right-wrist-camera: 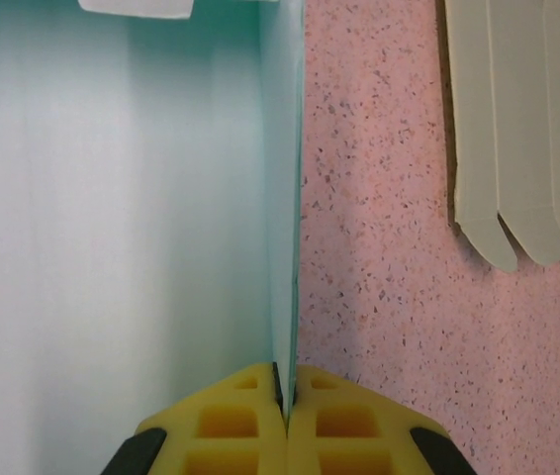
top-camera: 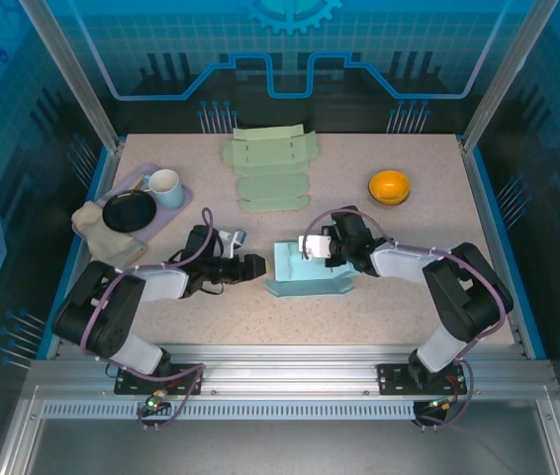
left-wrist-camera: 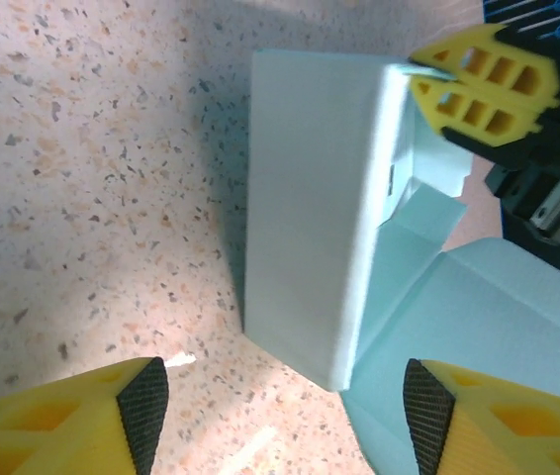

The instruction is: Fold the paper box

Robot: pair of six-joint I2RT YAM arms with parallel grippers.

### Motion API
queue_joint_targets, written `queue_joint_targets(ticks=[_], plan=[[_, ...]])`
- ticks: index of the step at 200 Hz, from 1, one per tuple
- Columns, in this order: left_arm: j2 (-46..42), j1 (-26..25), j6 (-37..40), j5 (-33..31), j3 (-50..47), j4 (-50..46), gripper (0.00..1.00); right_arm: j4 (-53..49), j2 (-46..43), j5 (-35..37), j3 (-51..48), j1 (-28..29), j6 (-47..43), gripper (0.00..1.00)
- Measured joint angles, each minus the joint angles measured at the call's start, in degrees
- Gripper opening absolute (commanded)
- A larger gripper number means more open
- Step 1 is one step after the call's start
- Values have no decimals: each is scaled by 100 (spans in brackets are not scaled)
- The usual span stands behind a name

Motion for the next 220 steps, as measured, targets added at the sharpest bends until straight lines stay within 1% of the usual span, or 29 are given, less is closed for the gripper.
queue_joint_targets(ticks=[16,30,44,71,109,135,150,173,198,220], plan=[[-173,-9,-188,-15,-4,61,71,-177,66,-74,136,0,-81,0],[-146,-31,-332,-9,0,138,70,-343,105,-157,247,-7,-142,0],[46,-94,-490,42,4,280,70,-518,142,-273,358,-26,-188,0],[675,-221,-750,162,17,619,69,-914,221,-514,608,-63,-210,0],[1051,-195,-1078,459,76,1233,69,-1475,459,-739,1064,-74,-234,0],[1209,-173,-1106,590,125,1370,65,-1729,619,-782,1202,-76,-251,0],[1303,-164,-1095,656,162,1416,61,-1882,669,-828,1241,-103,-251,0],[1349,-146,-1023,708,170,1416,61,-2107,680,-911,1276,-236,-258,0],[1349,-146,-859,743,192,1327,58,-2323,831,-960,1421,-400,-304,0],[1349,-146,-739,758,208,1266,57,-2465,988,-986,1615,-424,-341,0]])
